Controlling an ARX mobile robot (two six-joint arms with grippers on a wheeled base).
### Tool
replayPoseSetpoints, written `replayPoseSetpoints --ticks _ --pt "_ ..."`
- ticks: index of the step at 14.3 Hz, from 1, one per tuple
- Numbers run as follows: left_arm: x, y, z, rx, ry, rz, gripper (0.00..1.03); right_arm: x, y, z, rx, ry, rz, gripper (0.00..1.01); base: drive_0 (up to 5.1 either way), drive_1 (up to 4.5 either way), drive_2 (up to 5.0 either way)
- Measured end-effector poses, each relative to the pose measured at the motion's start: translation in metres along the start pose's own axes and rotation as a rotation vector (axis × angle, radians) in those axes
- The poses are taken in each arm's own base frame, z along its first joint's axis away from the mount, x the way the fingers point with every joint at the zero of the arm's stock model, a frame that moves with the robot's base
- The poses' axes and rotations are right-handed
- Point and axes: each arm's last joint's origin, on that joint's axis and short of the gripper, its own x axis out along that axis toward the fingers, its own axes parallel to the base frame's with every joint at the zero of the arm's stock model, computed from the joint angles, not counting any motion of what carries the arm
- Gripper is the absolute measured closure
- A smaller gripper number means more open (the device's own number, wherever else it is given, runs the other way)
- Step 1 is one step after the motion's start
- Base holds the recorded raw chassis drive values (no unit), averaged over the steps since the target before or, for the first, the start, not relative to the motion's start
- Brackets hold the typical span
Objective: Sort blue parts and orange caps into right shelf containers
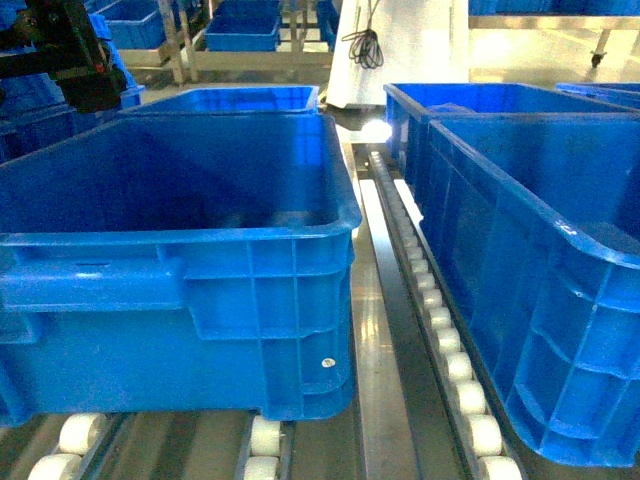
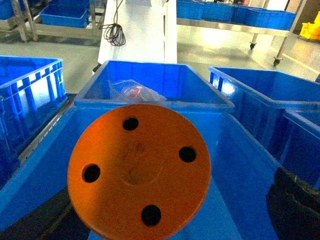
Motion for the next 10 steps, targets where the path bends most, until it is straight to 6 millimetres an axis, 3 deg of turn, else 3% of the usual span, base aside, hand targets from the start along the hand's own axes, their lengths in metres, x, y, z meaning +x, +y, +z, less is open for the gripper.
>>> replayPoseSetpoints --ticks 10 --pt "0.0000 0.0000 0.0000 0.000 0.000 0.000 0.05 0.0000 0.0000 0.0000 0.000 0.000 0.000 0.03 0.0 0.00 0.0"
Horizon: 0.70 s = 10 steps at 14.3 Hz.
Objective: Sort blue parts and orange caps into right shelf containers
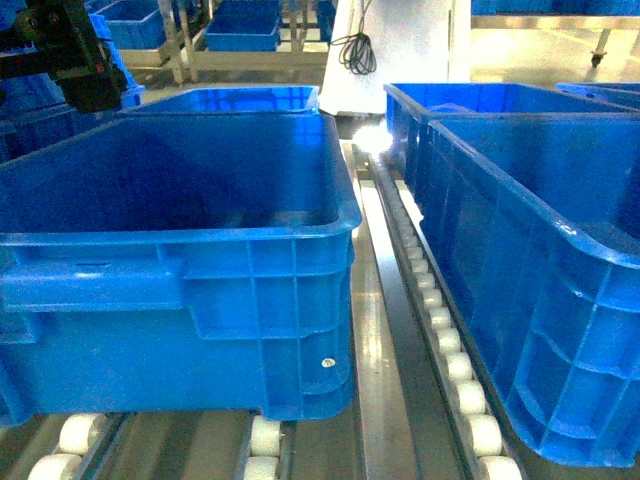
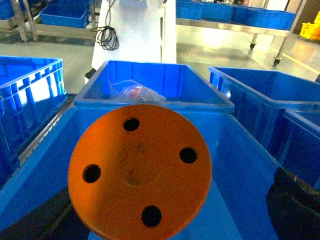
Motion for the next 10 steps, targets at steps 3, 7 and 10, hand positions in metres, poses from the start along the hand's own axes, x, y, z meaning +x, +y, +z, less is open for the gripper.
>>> replayPoseSetpoints --ticks 3,7,10 --pt "0.0000 0.0000 0.0000 0.000 0.000 0.000 0.05 0.0000 0.0000 0.0000 0.000 0.000 0.000 0.03 0.0 0.00 0.0" --pt "0.0000 0.0000 0.0000 0.000 0.000 0.000 0.05 0.0000 0.0000 0.0000 0.000 0.000 0.000 0.03 0.0 0.00 0.0" --pt "0.0000 0.0000 0.0000 0.000 0.000 0.000 0.05 0.0000 0.0000 0.0000 0.000 0.000 0.000 0.03 0.0 0.00 0.0"
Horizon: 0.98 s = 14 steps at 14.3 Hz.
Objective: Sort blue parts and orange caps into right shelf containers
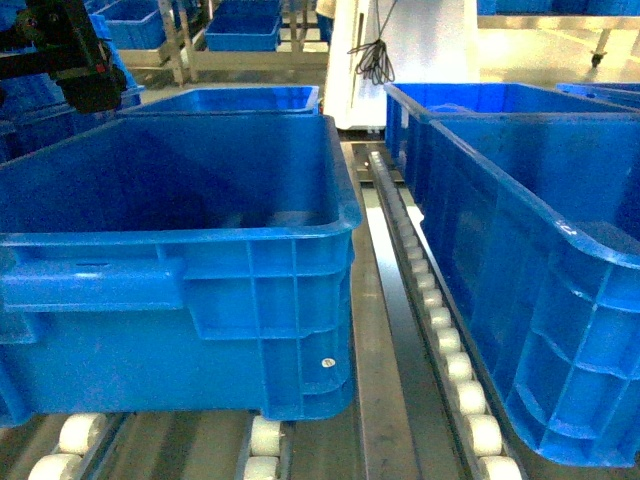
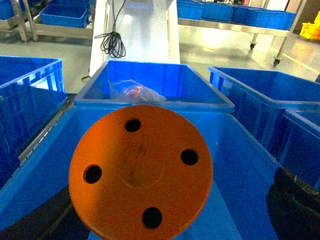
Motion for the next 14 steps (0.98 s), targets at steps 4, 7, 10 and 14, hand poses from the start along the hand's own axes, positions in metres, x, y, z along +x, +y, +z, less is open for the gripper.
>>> replayPoseSetpoints --ticks 4,7,10,14 --pt "0.0000 0.0000 0.0000 0.000 0.000 0.000 0.05 0.0000 0.0000 0.0000 0.000 0.000 0.000 0.03 0.0 0.00 0.0" --pt "0.0000 0.0000 0.0000 0.000 0.000 0.000 0.05 0.0000 0.0000 0.0000 0.000 0.000 0.000 0.03 0.0 0.00 0.0" --pt "0.0000 0.0000 0.0000 0.000 0.000 0.000 0.05 0.0000 0.0000 0.0000 0.000 0.000 0.000 0.03 0.0 0.00 0.0" --pt "0.0000 0.0000 0.0000 0.000 0.000 0.000 0.05 0.0000 0.0000 0.0000 0.000 0.000 0.000 0.03 0.0 0.00 0.0"
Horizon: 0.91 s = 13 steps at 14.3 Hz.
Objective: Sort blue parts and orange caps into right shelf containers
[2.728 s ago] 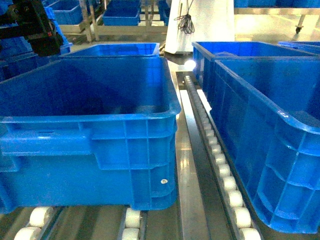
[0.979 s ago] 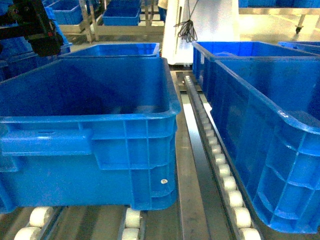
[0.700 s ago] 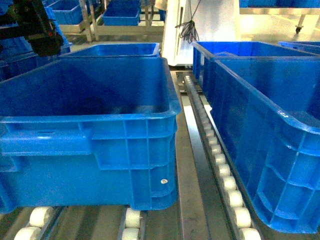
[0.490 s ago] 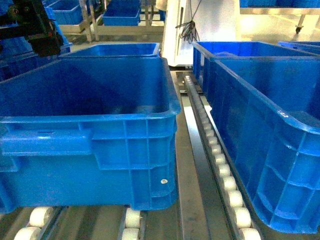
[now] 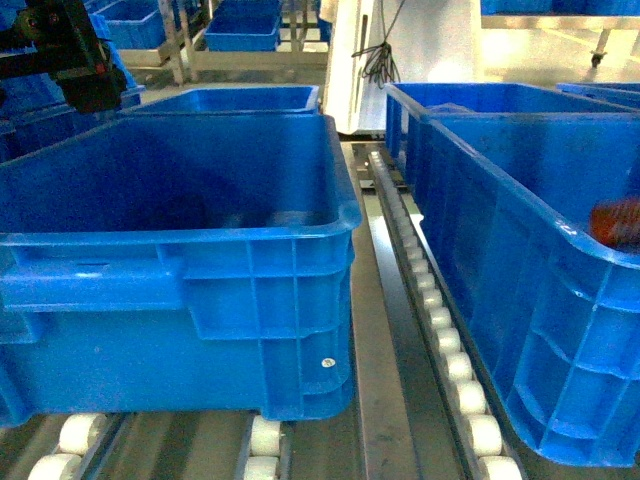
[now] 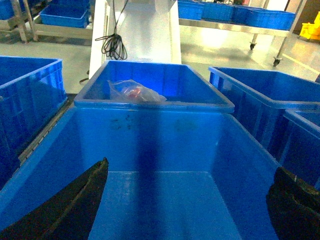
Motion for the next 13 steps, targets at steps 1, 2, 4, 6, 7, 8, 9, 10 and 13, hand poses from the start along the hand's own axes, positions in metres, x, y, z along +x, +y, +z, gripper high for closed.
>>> replayPoseSetpoints --ticks 1,2,4,6,7,8,9,10,13 --pt "0.000 0.000 0.000 0.000 0.000 0.000 0.05 0.000 0.000 0.000 0.000 0.000 0.000 0.03 0.0 0.00 0.0" --pt "0.000 0.000 0.000 0.000 0.000 0.000 0.05 0.000 0.000 0.000 0.000 0.000 0.000 0.03 0.0 0.00 0.0" --pt "0.000 0.000 0.000 0.000 0.000 0.000 0.05 0.000 0.000 0.000 0.000 0.000 0.000 0.03 0.0 0.00 0.0" --pt "0.000 0.000 0.000 0.000 0.000 0.000 0.05 0.000 0.000 0.000 0.000 0.000 0.000 0.03 0.0 0.00 0.0" --pt "0.000 0.000 0.000 0.000 0.000 0.000 0.05 0.000 0.000 0.000 0.000 0.000 0.000 0.03 0.0 0.00 0.0" --pt "0.000 0.000 0.000 0.000 0.000 0.000 0.05 0.000 0.000 0.000 0.000 0.000 0.000 0.03 0.0 0.00 0.0" --pt "0.000 0.000 0.000 0.000 0.000 0.000 0.05 0.000 0.000 0.000 0.000 0.000 0.000 0.03 0.0 0.00 0.0" --pt "-0.001 0.000 0.001 0.013 -0.014 0.000 0.07 0.000 0.000 0.000 0.000 0.000 0.000 0.03 0.0 0.00 0.0" --pt "-0.043 0.013 -0.009 0.103 -0.037 0.010 0.40 -0.030 0.005 -0.007 0.056 -0.041 0.128 0.30 0.0 0.00 0.0"
